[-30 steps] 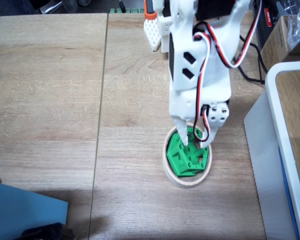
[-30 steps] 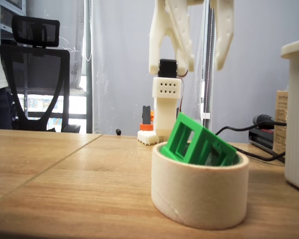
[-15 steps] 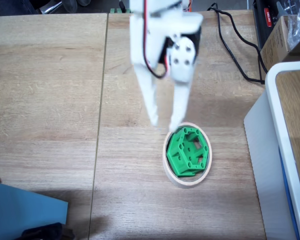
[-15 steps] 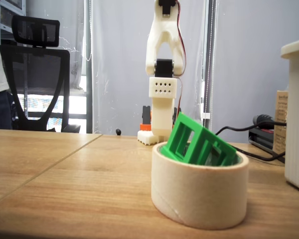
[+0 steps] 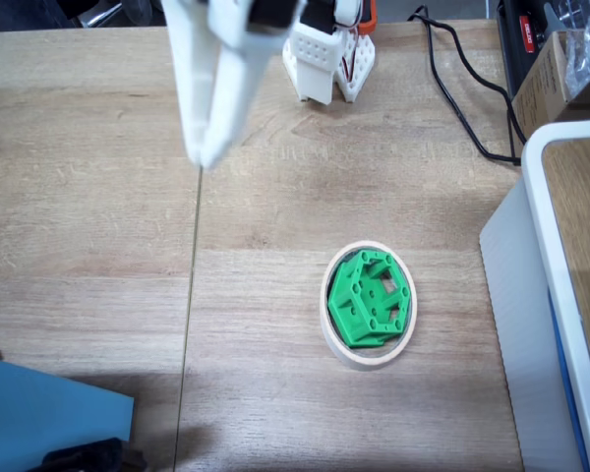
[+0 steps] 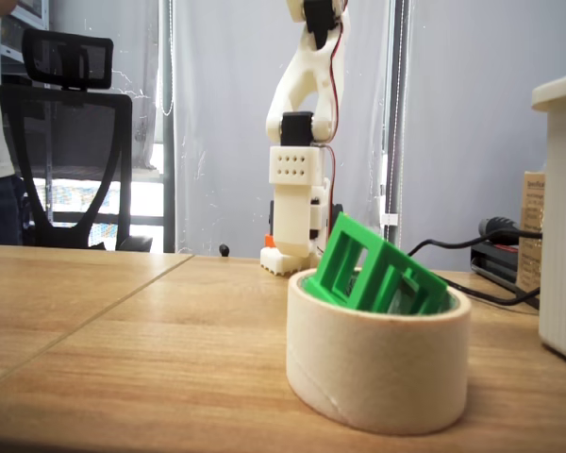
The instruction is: Grasp a component and put it in the bin.
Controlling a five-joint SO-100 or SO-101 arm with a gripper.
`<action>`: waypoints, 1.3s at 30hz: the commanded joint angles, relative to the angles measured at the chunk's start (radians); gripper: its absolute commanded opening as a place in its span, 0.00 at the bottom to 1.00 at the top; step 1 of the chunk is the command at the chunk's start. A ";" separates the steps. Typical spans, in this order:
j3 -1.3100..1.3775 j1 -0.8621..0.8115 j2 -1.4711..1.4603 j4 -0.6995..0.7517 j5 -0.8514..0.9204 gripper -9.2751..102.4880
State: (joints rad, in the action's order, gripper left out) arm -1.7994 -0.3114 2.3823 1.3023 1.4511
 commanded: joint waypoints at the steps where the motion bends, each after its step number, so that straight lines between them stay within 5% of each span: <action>1: -0.115 -0.137 0.129 -0.011 0.011 0.08; 11: -0.491 -0.367 0.387 -0.012 0.014 0.08; 39: -0.942 -0.367 0.690 -0.014 0.014 0.09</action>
State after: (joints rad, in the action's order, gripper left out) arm -2.7243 -0.6734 2.9943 1.3023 1.4511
